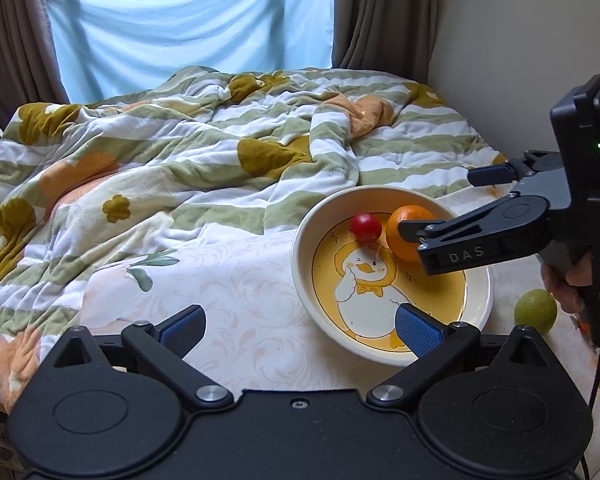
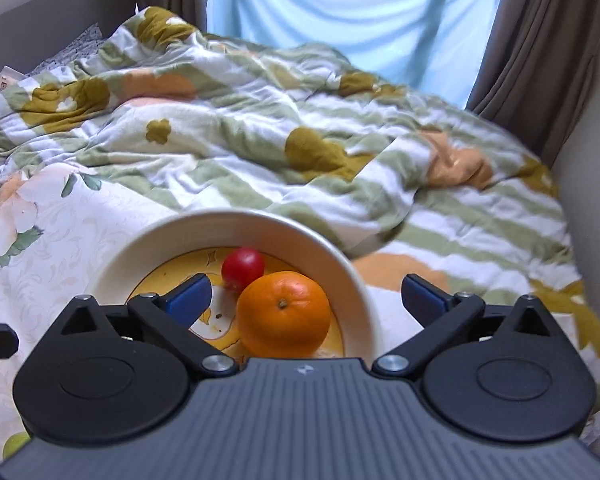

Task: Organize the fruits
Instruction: 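Lower the large orange into the white bowl and open the right tool, then withdraw both tools from the bowl toward the remaining fruit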

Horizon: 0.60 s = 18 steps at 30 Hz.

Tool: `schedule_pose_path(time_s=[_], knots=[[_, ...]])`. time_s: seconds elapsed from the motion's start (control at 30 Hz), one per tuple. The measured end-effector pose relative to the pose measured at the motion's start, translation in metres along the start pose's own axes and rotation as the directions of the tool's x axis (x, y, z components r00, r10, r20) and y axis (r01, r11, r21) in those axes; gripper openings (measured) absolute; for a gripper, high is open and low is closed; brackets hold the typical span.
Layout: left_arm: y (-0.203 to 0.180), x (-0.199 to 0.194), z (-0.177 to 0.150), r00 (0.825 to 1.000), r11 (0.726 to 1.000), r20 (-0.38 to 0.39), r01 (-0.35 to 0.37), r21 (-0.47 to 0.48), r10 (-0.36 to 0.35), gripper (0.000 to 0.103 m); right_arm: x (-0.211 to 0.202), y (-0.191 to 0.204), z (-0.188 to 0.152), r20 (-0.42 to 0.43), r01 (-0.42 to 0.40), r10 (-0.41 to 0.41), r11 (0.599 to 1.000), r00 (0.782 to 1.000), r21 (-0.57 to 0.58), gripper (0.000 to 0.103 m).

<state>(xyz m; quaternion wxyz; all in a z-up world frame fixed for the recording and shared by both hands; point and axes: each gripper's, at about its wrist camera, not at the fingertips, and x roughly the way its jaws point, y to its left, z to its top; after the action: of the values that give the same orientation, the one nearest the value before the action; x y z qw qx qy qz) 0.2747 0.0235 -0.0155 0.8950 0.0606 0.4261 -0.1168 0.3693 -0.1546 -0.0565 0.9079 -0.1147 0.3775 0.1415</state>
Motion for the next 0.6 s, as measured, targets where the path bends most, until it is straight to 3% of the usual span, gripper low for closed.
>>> schedule_pose_path(time_s=[0.6], knots=[[-0.033,-0.087,-0.018,0.992,0.998,0.121,-0.041,-0.051,0.047,0.103,-0.115,-0.022,-0.009,0.042,-0.070,0.065,0.987,0.997,0.146,0.103]])
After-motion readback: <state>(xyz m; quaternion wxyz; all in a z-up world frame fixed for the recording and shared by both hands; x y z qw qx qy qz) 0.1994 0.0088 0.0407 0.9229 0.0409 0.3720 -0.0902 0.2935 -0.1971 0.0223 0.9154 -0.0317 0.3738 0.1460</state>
